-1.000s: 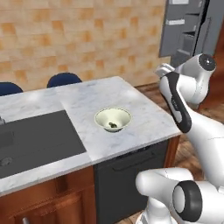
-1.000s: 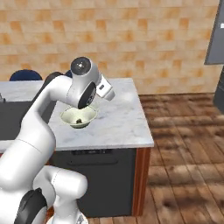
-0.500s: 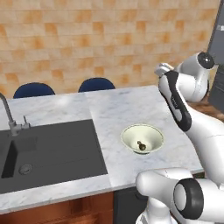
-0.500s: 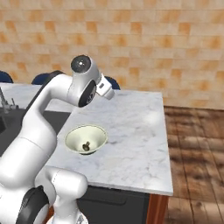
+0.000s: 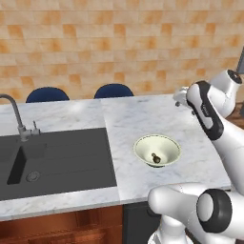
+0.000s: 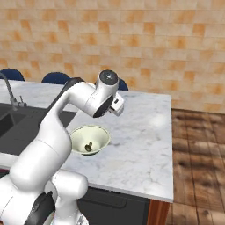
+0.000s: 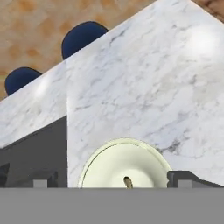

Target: Move the cup from next to the sink to the open cabinet. Then, move the bowl with the mushroom to the fridge to clear the area for faucet cleaning.

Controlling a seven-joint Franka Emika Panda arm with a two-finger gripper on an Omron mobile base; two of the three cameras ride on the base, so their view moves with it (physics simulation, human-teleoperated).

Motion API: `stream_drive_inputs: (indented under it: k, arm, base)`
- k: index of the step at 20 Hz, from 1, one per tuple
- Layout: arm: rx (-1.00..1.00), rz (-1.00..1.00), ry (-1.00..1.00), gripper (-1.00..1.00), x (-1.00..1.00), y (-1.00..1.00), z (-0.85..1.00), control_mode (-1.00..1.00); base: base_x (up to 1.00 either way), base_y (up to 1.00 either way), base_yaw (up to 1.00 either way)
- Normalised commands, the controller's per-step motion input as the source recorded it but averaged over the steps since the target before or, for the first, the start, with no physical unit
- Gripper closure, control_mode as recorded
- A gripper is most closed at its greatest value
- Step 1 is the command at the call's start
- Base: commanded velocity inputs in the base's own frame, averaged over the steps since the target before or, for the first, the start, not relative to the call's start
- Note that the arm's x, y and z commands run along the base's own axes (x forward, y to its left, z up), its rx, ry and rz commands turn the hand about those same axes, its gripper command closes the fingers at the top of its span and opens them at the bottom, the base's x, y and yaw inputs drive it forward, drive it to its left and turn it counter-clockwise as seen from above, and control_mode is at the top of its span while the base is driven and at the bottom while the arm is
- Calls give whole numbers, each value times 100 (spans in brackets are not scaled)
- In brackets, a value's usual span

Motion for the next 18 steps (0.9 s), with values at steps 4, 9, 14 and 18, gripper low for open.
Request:
stream_drive_inputs:
  k: [4, 9, 14, 18]
  arm:
    - [9, 55, 55, -100, -11, -18, -100, -100]
    - [1, 36, 54, -100, 0, 0, -66, -100]
    - [0, 14, 26, -100, -11, 0, -33, -100]
    - [-7, -1, -22, -100, -15, 0, -63, -100]
  base:
    - [0, 0, 0]
    - [0, 0, 0]
    - [0, 0, 0]
    - [0, 0, 0]
